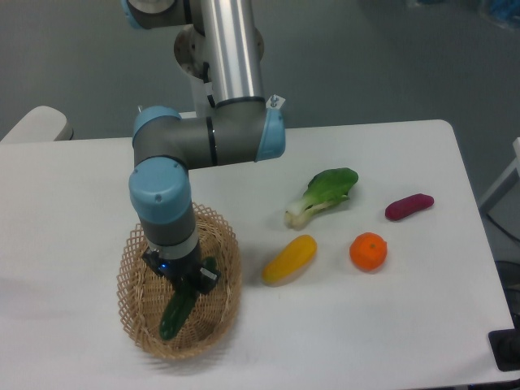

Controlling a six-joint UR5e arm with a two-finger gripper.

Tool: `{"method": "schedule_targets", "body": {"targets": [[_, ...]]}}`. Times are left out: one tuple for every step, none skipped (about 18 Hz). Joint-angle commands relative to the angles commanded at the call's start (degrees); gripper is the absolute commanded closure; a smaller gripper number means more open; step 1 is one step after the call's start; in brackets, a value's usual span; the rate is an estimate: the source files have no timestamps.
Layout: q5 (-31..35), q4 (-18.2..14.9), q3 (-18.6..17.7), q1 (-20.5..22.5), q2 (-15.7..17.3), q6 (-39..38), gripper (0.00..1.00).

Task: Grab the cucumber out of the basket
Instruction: 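Lift the held cucumber up and out of the basket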

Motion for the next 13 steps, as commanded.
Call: {"method": "schedule_targets", "body": {"targets": [[0.0, -0.53, 1.14, 0.88, 0.0, 1.14, 0.76], [-0.09, -1.06, 1.94, 2.02, 0.17, 2.37, 0.76], [-0.44, -1.67, 2.38, 3.16, 0.35, 3.95, 0.76], [-0.53, -2.46, 2.38, 4.22, 0.7, 5.97, 0.76], [-0.62, -3.43, 2.38, 5.36, 1.23, 8.43, 0.76], [-0.62, -4.39, 2.38, 6.68, 1.67, 10.71, 0.76], [-0.62, -5.19, 2.47, 7.99, 2.02, 12.91, 0.76], [-0.62, -5.72, 2.47, 9.14, 2.2, 14.85, 0.76], [-0.62, -6.16, 2.47, 10.19, 2.63, 16.78, 0.76], [-0.62, -6.6, 2.47, 11.42, 2.81, 18.71, 0.76], [-0.62, -7.03, 2.47, 12.48, 2.9, 20.91, 0.76], [-0.62, -7.3, 2.47, 13.53, 3.08, 23.19, 0.76], [-0.62, -7.48, 2.47, 14.59, 3.08, 25.22, 0.76]]}}
